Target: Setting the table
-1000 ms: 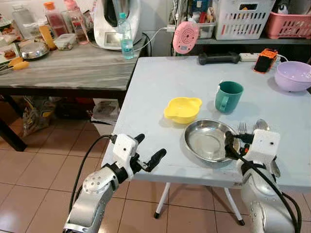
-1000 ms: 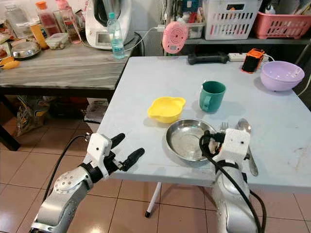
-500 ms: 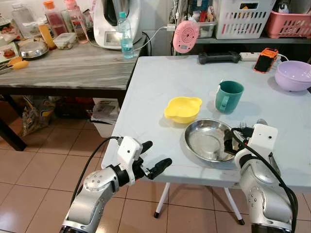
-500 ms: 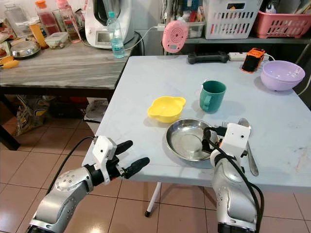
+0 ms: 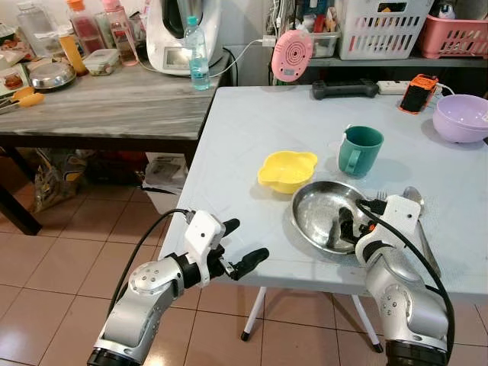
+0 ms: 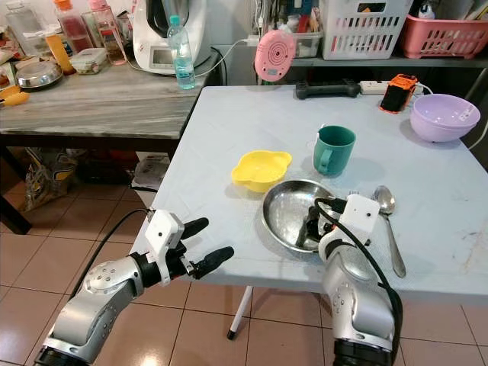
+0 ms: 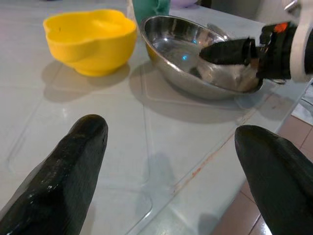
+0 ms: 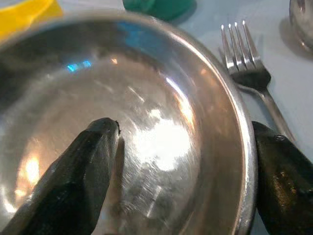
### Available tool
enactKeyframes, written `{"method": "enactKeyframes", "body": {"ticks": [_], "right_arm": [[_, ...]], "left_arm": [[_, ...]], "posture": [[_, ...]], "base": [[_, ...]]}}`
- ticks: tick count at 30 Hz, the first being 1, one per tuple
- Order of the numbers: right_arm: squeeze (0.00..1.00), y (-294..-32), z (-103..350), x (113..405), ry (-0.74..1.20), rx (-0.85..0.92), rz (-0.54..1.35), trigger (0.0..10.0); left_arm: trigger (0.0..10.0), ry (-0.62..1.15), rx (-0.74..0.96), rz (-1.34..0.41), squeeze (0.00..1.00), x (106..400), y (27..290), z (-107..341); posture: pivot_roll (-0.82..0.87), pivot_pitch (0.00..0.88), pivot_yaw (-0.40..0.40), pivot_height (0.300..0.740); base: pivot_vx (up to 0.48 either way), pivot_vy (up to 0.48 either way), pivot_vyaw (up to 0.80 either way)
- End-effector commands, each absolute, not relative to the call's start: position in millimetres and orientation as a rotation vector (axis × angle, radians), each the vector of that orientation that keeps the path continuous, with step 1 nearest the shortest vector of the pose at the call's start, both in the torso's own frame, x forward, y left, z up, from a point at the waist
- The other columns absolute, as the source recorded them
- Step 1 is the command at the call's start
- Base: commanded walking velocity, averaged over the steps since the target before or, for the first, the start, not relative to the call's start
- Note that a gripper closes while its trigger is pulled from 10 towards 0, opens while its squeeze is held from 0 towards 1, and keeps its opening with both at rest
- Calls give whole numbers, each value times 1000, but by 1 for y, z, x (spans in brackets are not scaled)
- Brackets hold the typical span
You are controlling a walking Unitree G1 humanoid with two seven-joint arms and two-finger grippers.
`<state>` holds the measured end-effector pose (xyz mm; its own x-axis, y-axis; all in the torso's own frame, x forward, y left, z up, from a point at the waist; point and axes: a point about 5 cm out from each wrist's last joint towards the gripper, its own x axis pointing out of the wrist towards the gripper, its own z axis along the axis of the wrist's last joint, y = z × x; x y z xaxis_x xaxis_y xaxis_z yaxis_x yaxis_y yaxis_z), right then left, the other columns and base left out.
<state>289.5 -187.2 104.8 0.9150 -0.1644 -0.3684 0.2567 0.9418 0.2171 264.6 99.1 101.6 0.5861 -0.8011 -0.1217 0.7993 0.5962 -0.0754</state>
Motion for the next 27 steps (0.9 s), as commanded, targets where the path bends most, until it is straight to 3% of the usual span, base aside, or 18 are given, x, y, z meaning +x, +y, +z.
{"method": "enactKeyframes", "body": {"ticks": [1, 5, 6, 7, 8, 27], "right_arm": [[0, -183, 99, 289, 399, 279, -212, 0], [0, -183, 100, 290, 395, 269, -202, 0], [0, -183, 101, 290, 391, 267, -200, 3176], [0, -183, 103, 290, 385, 265, -195, 8902], [0, -182, 107, 290, 374, 263, -188, 10000], [0, -170, 136, 269, 367, 277, -153, 10000]], "left_arm": [[10000, 142, 5, -950, 0, 265, 98, 106], [10000, 141, 10, -953, 0, 266, 98, 106], [10000, 141, 11, -954, 0, 266, 98, 106], [10000, 140, 11, -955, 0, 266, 98, 107], [10000, 140, 12, -956, 0, 266, 98, 107], [10000, 138, 29, -967, 0, 270, 99, 111]], "posture": [[-107, 12, 50, 740], [-105, 12, 54, 740], [-105, 12, 54, 740], [-105, 12, 54, 740], [-106, 12, 56, 740], [-108, 1, 57, 740]], "base": [[0, 0, 0], [0, 0, 0], [0, 0, 0], [0, 0, 0], [0, 0, 0], [0, 0, 0]]}}
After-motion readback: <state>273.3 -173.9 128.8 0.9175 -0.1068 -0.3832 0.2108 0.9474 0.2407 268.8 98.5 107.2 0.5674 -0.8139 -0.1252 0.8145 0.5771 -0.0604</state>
